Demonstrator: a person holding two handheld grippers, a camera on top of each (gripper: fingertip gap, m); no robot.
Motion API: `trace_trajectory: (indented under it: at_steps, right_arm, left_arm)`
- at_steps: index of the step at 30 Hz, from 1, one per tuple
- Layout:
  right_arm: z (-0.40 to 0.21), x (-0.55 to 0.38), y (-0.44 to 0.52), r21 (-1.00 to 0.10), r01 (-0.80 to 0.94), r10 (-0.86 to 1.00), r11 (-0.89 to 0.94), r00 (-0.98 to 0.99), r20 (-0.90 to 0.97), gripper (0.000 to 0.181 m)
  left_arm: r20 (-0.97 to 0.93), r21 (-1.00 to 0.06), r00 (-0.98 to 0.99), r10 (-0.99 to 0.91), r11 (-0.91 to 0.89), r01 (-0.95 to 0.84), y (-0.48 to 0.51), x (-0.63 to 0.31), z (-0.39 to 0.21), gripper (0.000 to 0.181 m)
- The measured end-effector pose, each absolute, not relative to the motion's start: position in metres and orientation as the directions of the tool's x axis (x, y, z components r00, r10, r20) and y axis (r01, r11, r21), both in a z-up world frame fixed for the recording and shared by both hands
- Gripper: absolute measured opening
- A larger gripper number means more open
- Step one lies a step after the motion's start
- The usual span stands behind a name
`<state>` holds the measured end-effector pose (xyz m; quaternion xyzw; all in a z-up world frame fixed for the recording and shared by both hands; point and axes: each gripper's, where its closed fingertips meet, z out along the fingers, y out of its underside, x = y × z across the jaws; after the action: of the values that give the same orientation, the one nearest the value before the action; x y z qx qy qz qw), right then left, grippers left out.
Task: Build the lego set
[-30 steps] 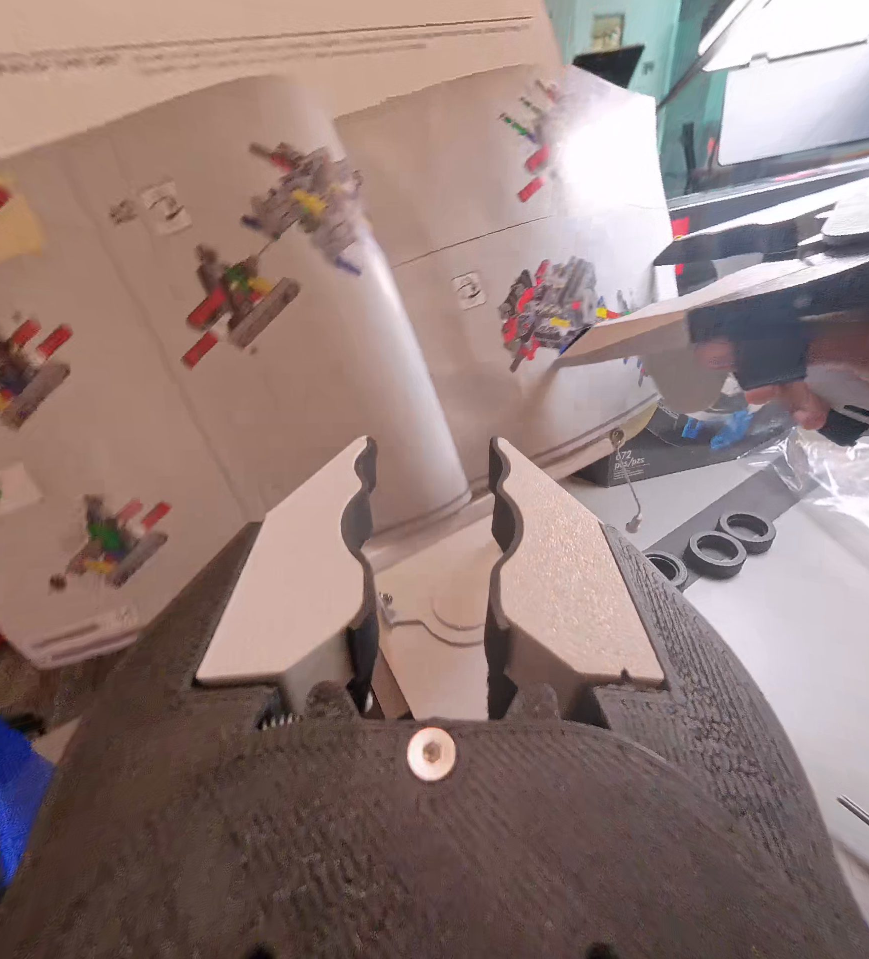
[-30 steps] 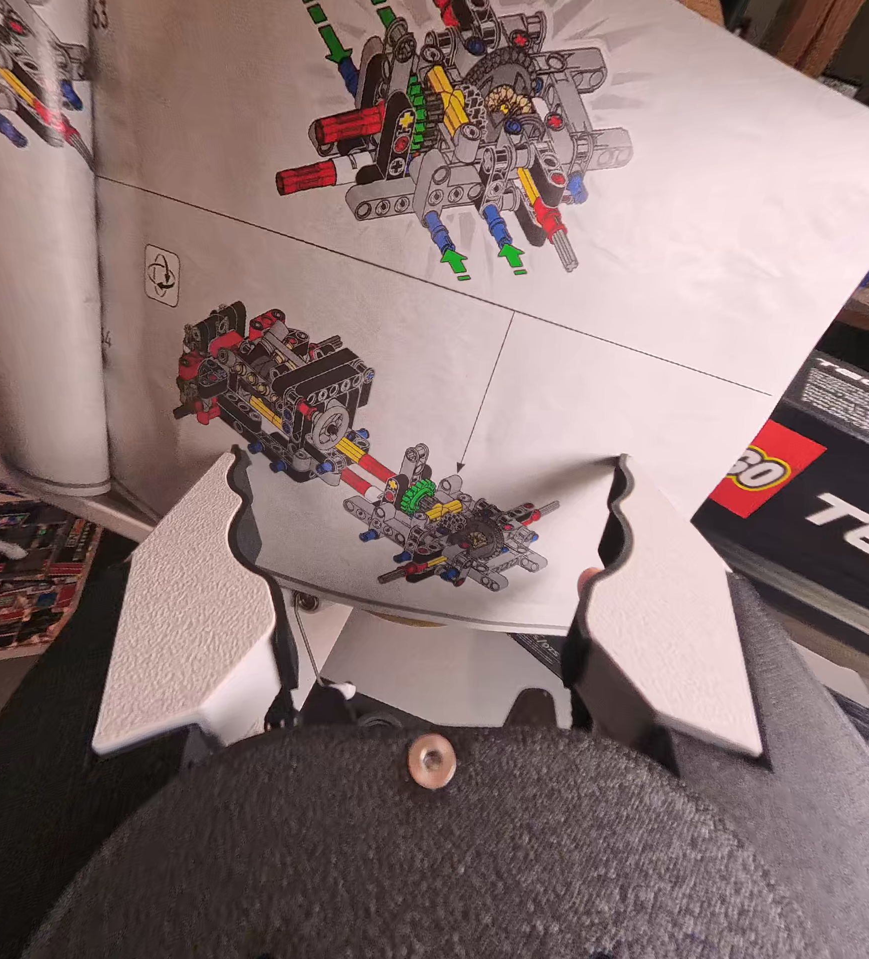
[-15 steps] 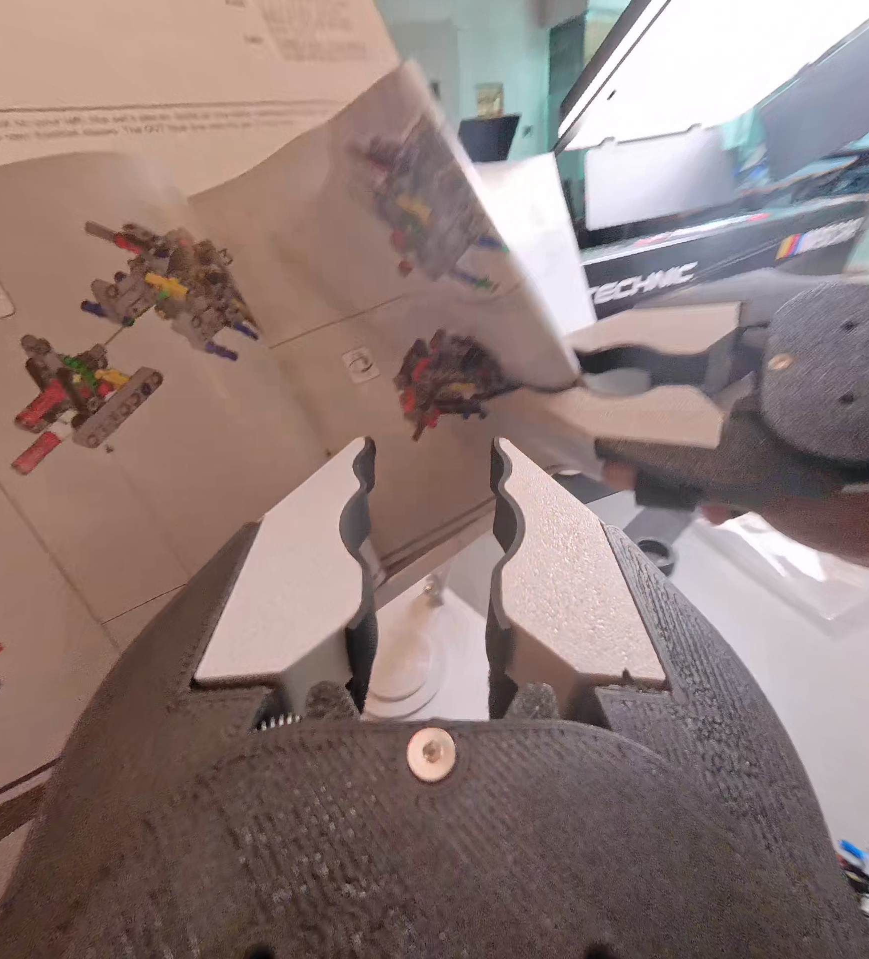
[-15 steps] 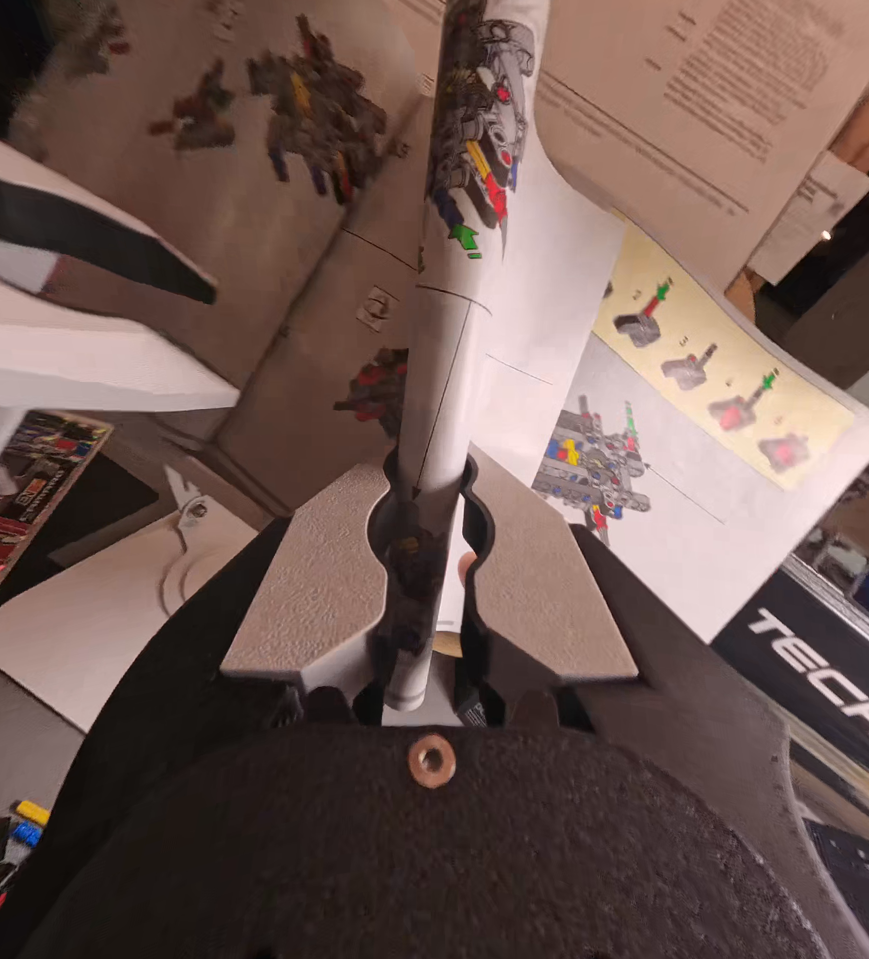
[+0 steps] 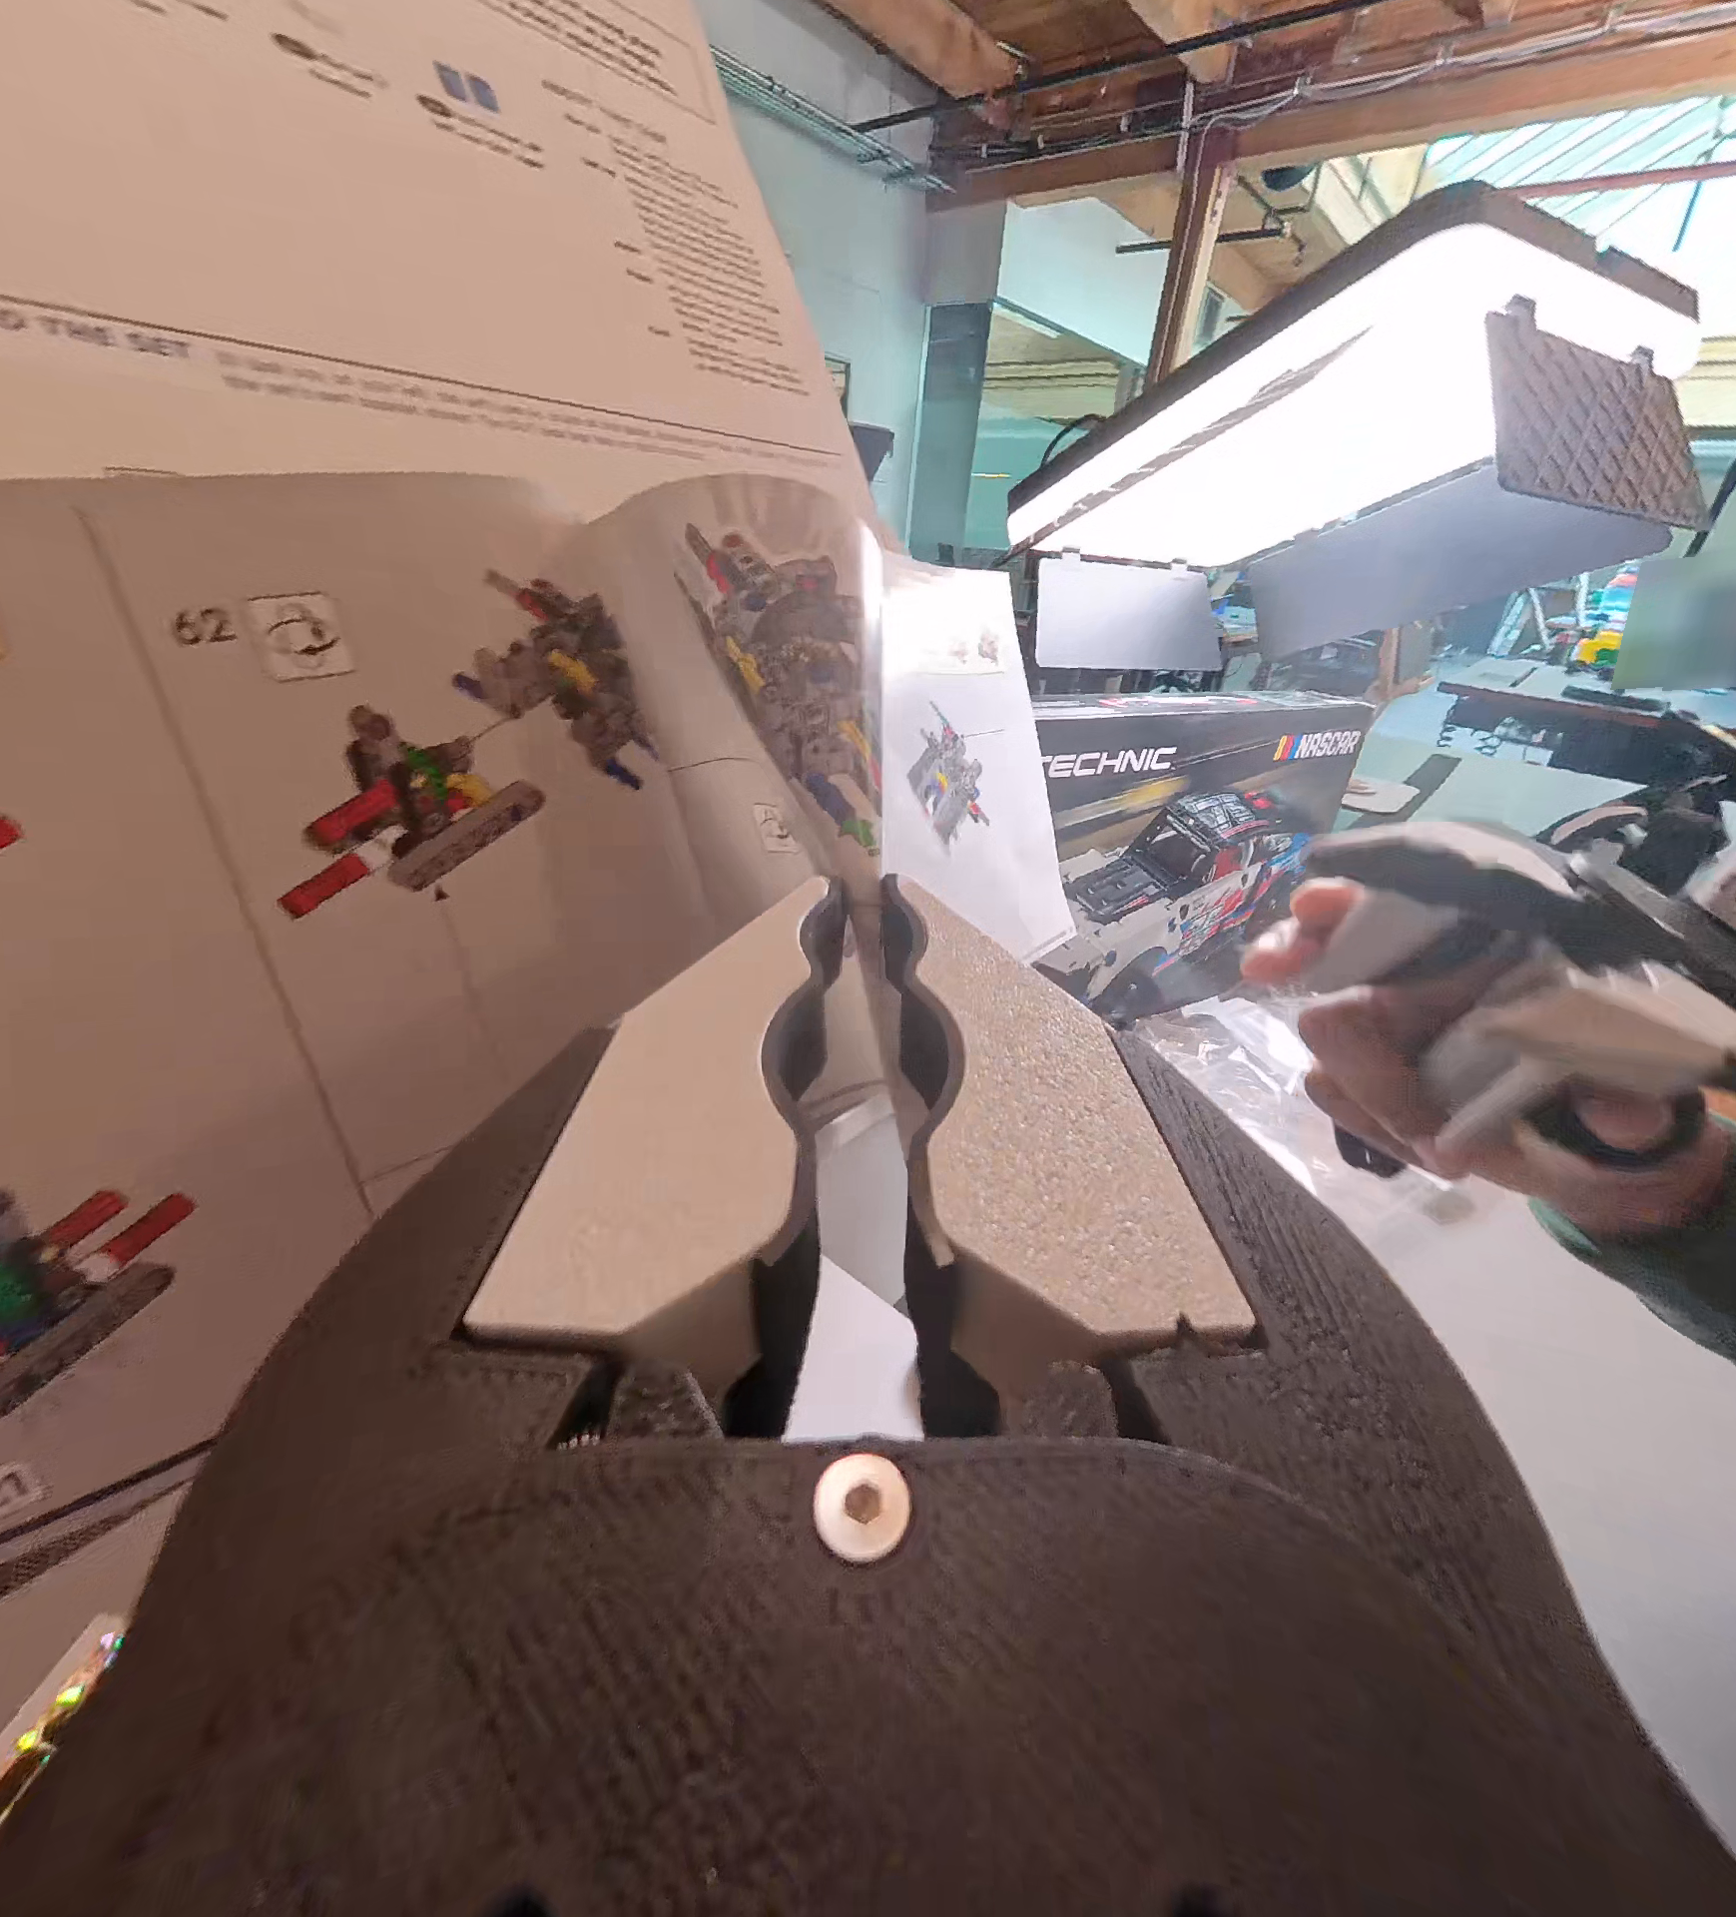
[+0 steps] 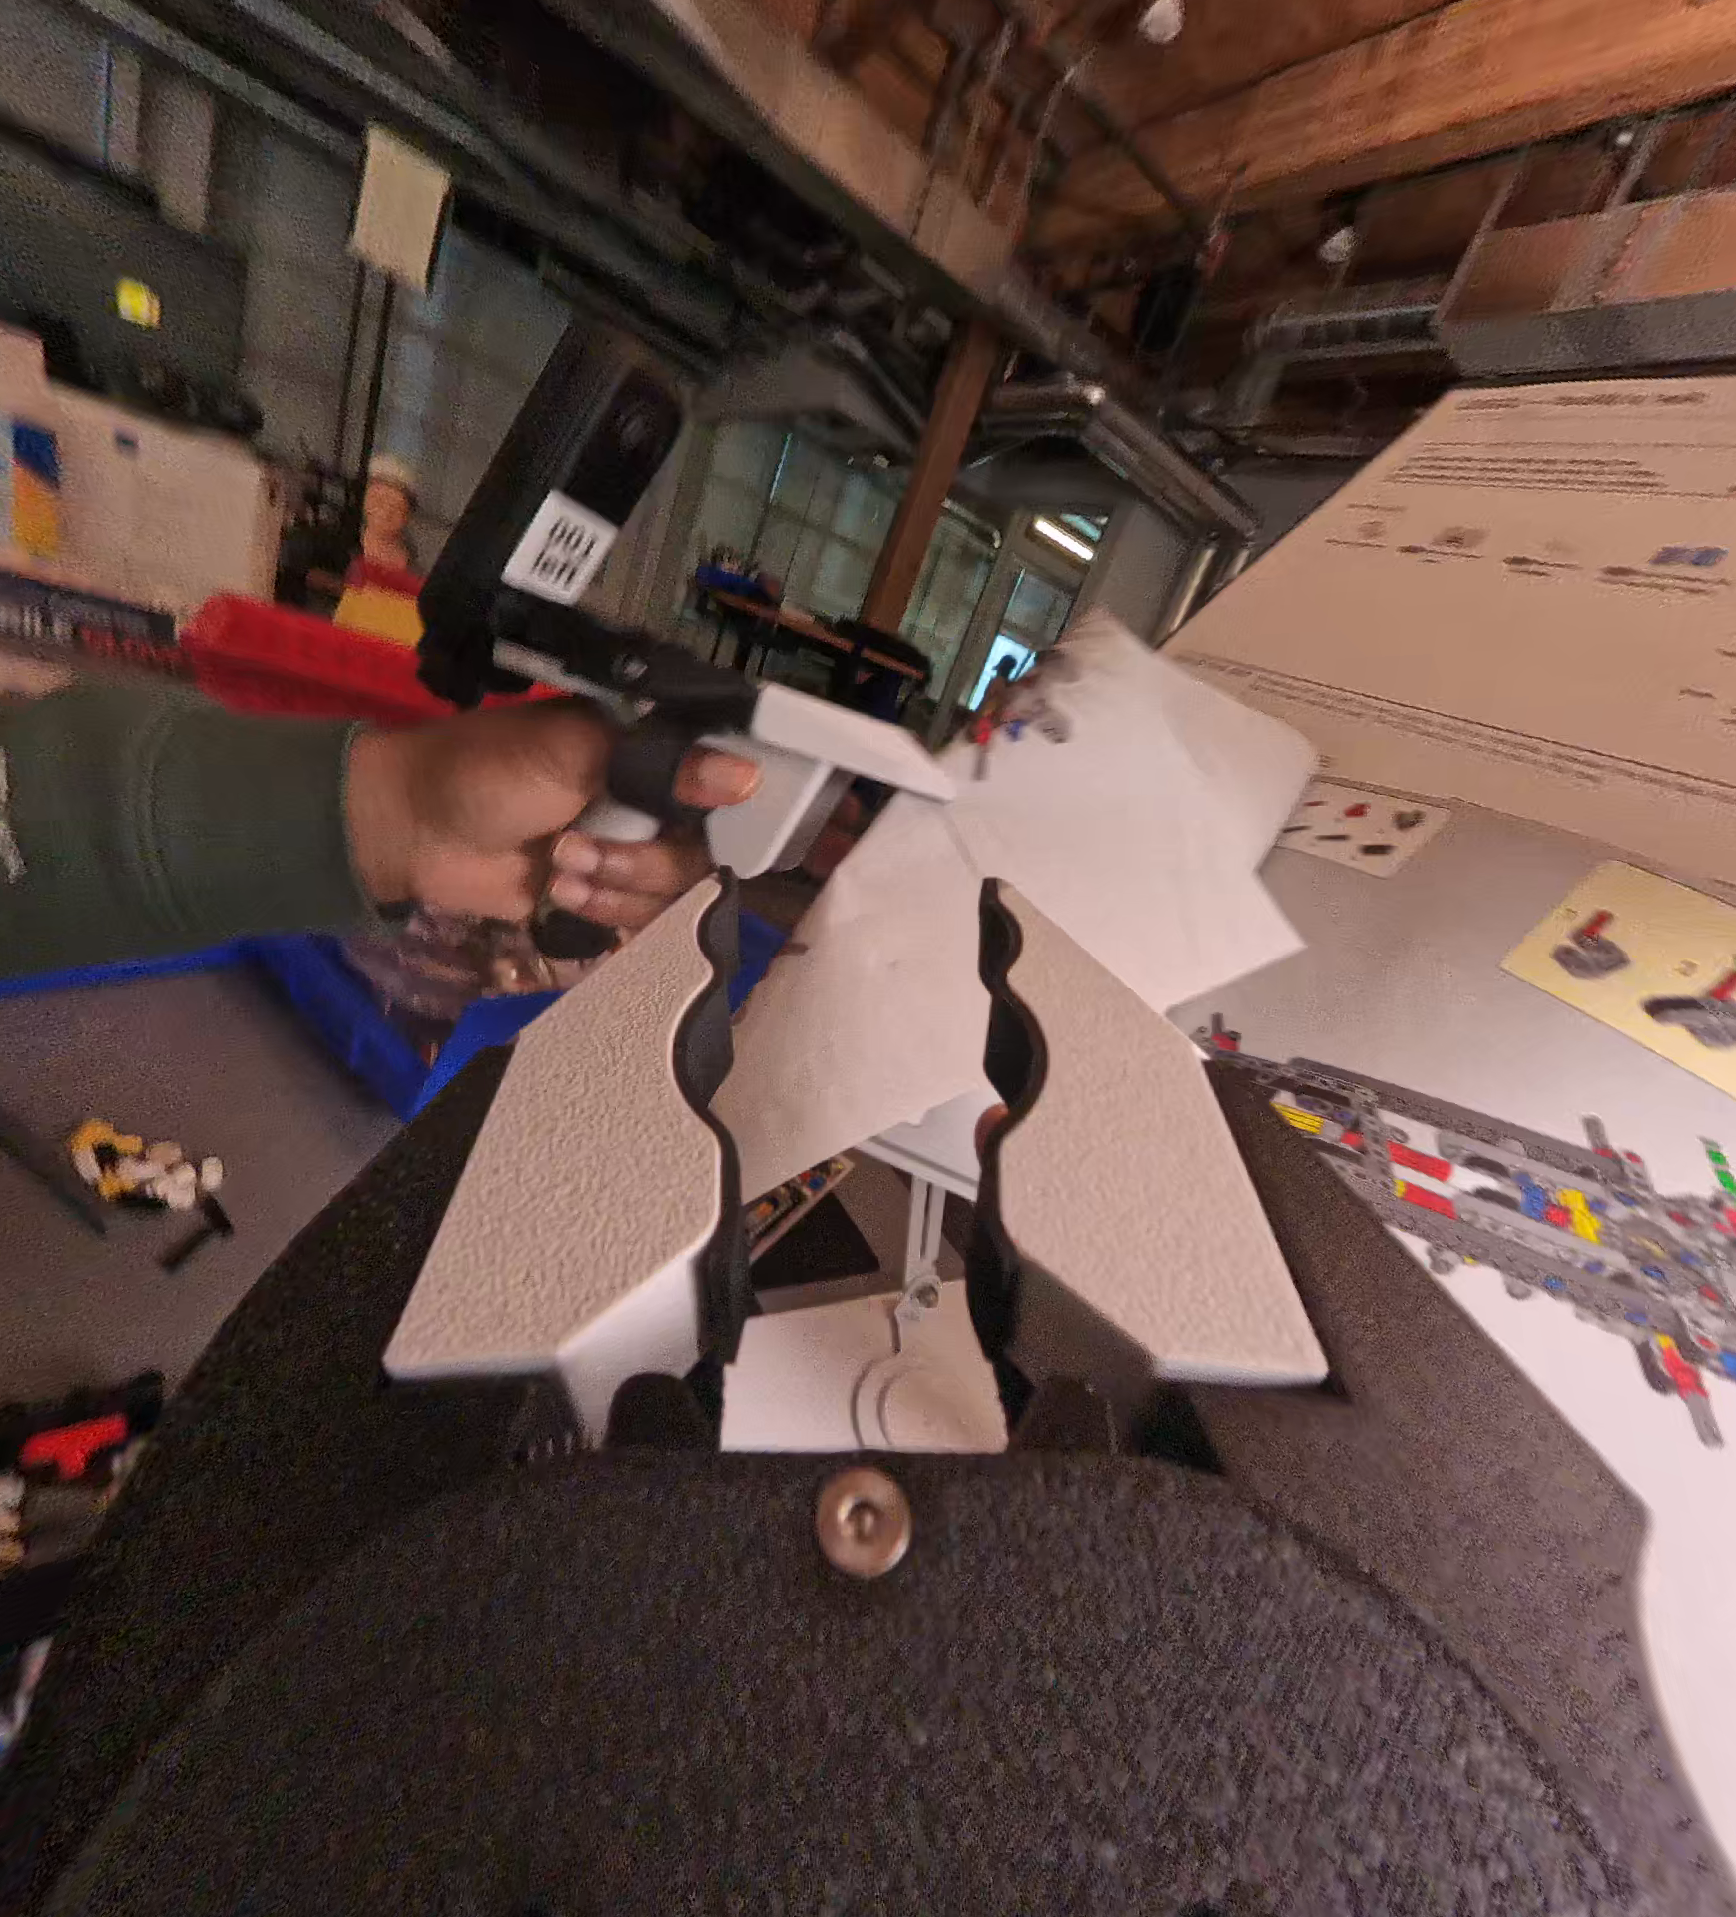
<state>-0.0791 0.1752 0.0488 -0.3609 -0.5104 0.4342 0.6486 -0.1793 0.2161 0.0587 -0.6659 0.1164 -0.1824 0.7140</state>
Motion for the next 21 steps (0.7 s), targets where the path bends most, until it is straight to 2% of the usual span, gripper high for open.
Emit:
trace_trajectory:
  at_steps: [2, 5, 7, 10, 12, 14, 16, 17, 21]
  right_arm:
    - [0.059, -0.073, 0.207, -0.938, -0.215, 0.955, 0.273, 0.179, 0.237, 0.044]
    - [0.024, -0.107, 0.245, -0.978, 0.012, 0.948, 0.210, 0.242, 0.207, 0.035]
    - [0.000, -0.139, 0.251, -0.961, 0.159, 0.936, 0.225, 0.240, 0.259, 0.026]
    - [-0.003, -0.182, 0.237, -0.904, 0.216, 0.890, 0.368, 0.199, 0.410, 0.021]
    - [0.004, -0.205, 0.232, -0.878, 0.241, 0.860, 0.414, 0.214, 0.464, 0.022]
    - [0.007, -0.224, 0.228, -0.883, 0.258, 0.868, 0.393, 0.212, 0.449, 0.028]
    - [0.004, -0.240, 0.222, -0.877, 0.292, 0.877, 0.382, 0.185, 0.443, 0.035]
    - [0.004, -0.247, 0.220, -0.872, 0.300, 0.876, 0.388, 0.175, 0.450, 0.035]
    - [-0.001, -0.264, 0.215, -0.855, 0.334, 0.872, 0.398, 0.151, 0.465, 0.035]
  left_arm:
    - [0.113, -0.989, 0.891, -0.439, 0.036, 0.143, 0.210, -0.193, 0.058, 0.005]
    - [0.173, -0.979, 0.868, -0.465, 0.017, 0.205, 0.204, -0.209, 0.058, 0.007]
    - [0.201, -0.972, 0.853, -0.481, 0.015, 0.237, 0.199, -0.215, 0.060, 0.008]
    - [0.188, -0.973, 0.857, -0.480, 0.025, 0.227, 0.185, -0.222, 0.065, 0.012]
    - [0.141, -0.981, 0.874, -0.465, 0.052, 0.185, 0.169, -0.225, 0.069, 0.033]
    - [0.072, -0.990, 0.894, -0.442, 0.079, 0.118, 0.153, -0.228, 0.070, 0.065]
    - [0.052, -0.997, 0.889, -0.455, 0.031, 0.074, 0.144, -0.227, 0.059, 0.088]
    - [0.055, -0.998, 0.892, -0.449, 0.006, 0.065, 0.144, -0.231, 0.053, 0.086]
    - [0.014, -0.997, 0.968, -0.251, -0.071, -0.004, 0.163, -0.278, 0.027, 0.036]
